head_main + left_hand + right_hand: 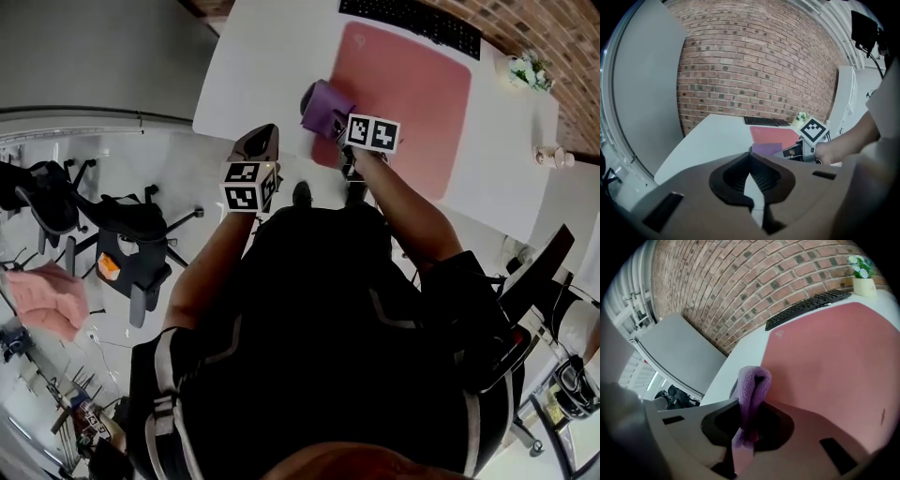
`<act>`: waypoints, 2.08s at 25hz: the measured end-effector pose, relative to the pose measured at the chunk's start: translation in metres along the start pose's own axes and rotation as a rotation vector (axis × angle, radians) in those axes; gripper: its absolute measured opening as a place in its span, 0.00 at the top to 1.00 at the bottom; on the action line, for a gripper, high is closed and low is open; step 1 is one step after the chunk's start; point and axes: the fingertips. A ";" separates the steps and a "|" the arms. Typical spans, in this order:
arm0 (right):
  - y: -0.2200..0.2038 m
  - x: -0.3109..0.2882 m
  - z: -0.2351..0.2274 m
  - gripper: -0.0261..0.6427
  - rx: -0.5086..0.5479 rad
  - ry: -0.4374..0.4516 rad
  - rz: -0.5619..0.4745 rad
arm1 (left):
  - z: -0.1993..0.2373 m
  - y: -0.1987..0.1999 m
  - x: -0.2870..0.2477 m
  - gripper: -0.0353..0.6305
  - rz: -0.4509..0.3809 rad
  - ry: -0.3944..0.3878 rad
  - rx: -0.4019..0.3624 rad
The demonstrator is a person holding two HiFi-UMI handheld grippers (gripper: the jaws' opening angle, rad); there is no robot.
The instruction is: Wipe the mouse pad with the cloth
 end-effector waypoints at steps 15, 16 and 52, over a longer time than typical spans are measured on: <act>0.000 0.034 -0.058 0.87 -0.040 -0.074 -0.007 | -0.053 0.006 -0.040 0.94 0.030 -0.095 -0.046; 0.000 0.037 -0.062 0.87 -0.044 -0.078 -0.009 | -0.056 0.007 -0.041 0.94 0.029 -0.102 -0.038; 0.011 0.169 -0.202 0.87 -0.216 -0.324 -0.180 | -0.175 0.029 -0.099 0.94 0.044 -0.368 -0.145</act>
Point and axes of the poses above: the fingertips, and each gripper's own axes: x backward along the fingers, z to its left, y out of its top, and after that the axes turned 2 degrees about -z, right-handed
